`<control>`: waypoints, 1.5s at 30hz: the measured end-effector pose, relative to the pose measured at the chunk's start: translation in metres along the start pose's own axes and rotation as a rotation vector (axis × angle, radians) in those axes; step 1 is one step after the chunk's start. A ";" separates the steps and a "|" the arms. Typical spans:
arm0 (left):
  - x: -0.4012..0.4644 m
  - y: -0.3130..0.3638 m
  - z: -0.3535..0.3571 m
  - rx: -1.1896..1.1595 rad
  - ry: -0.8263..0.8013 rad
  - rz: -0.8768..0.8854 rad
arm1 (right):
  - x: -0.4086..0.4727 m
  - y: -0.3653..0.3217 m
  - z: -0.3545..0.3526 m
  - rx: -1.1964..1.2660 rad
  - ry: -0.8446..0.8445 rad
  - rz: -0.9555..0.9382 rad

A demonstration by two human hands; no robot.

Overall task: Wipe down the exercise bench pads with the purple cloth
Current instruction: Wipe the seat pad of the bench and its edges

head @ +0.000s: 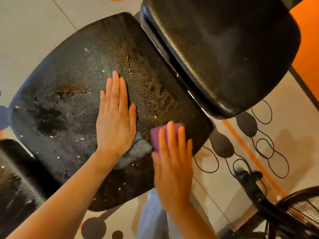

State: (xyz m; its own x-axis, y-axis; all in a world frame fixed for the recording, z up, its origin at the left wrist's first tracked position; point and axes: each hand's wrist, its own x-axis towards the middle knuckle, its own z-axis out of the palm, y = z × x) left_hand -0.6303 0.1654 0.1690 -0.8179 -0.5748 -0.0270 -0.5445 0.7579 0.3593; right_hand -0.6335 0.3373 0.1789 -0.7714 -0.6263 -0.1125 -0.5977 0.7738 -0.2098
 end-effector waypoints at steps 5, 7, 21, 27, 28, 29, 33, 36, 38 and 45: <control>0.000 0.001 0.000 0.004 0.000 0.000 | 0.042 0.051 -0.007 -0.095 0.100 -0.059; 0.000 0.001 0.001 0.010 0.002 -0.008 | 0.070 0.057 -0.015 0.009 0.214 0.191; -0.006 -0.020 -0.010 -0.103 0.040 -0.044 | 0.062 0.003 -0.009 0.029 -0.008 0.046; -0.023 -0.065 -0.018 -0.063 0.105 -0.208 | 0.050 0.008 0.002 -0.159 -0.086 -0.327; -0.024 -0.067 -0.017 -0.053 0.108 -0.219 | 0.073 0.017 -0.001 -0.119 -0.038 -0.170; -0.025 -0.068 -0.016 -0.040 0.112 -0.220 | 0.092 0.020 -0.006 -0.051 0.015 -0.003; -0.025 -0.067 -0.015 -0.016 0.113 -0.207 | 0.080 -0.014 -0.004 -0.014 -0.032 -0.071; -0.026 -0.067 -0.016 -0.011 0.106 -0.212 | 0.052 -0.017 -0.004 -0.095 -0.159 -0.510; -0.025 -0.067 -0.017 -0.010 0.100 -0.212 | 0.078 0.007 -0.004 -0.135 -0.139 -0.553; -0.024 -0.068 -0.015 -0.004 0.089 -0.221 | 0.099 -0.034 0.002 -0.053 -0.042 -0.318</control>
State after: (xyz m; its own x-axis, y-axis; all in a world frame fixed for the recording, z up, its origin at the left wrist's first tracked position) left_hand -0.5702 0.1228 0.1595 -0.6588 -0.7519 -0.0233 -0.7078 0.6091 0.3579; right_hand -0.6891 0.2494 0.1733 -0.5350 -0.8400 -0.0899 -0.8187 0.5418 -0.1901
